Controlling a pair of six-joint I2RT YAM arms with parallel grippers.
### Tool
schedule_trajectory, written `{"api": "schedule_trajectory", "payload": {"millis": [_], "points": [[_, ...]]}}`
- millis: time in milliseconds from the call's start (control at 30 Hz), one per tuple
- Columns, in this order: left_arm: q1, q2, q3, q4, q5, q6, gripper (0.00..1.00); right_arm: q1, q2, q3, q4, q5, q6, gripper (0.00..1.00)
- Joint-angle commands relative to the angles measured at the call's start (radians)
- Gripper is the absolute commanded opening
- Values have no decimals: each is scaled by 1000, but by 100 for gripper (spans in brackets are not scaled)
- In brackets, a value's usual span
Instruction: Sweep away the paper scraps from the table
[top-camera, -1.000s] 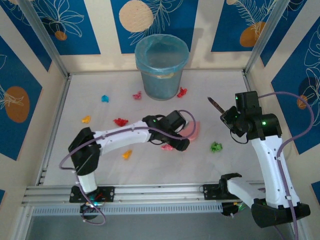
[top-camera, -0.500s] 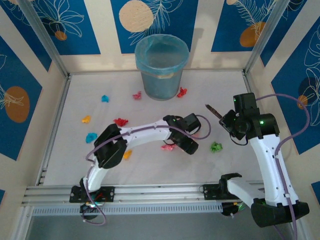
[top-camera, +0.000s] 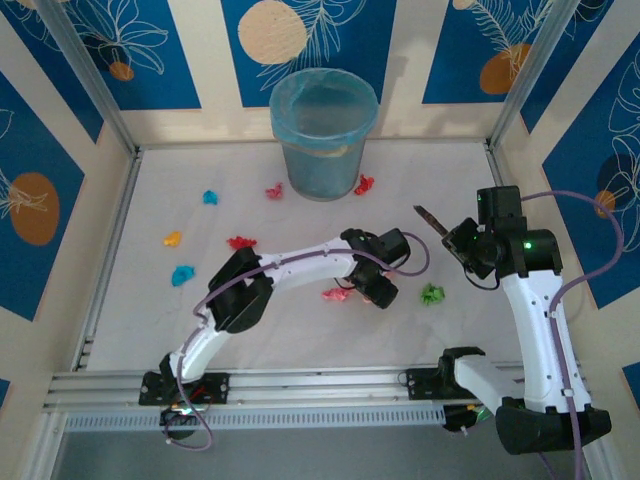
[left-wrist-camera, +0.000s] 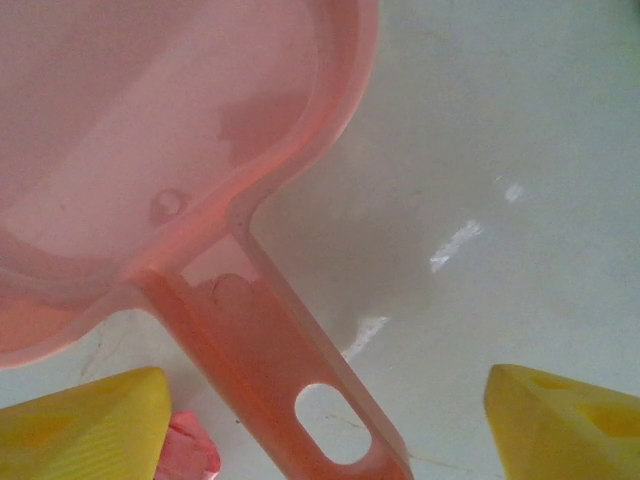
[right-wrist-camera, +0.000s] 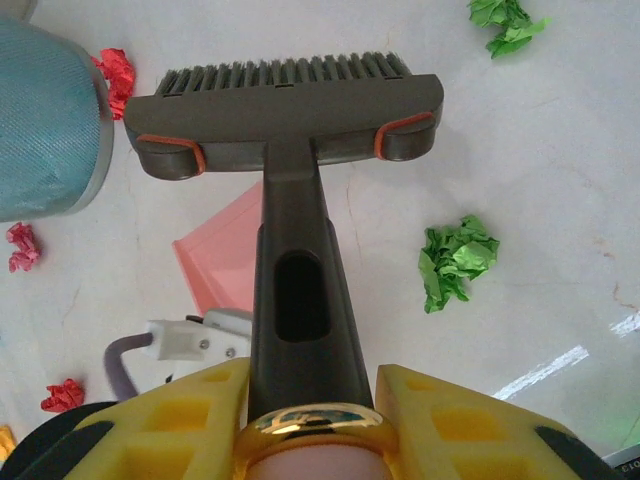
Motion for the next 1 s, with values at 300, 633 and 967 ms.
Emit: {"api": "schedule_trajectory", "payload": {"millis": [300,633,967], "points": [[14,87,94,-36,-33,77,53,-4,25,9,34,-78,16,0],[46,77,95,-11,-108,154,35,-4,30,-8,19,-79,47,0],[119,53,72,57,-117,211,42,-3,77,0,30,-93,68,0]]}}
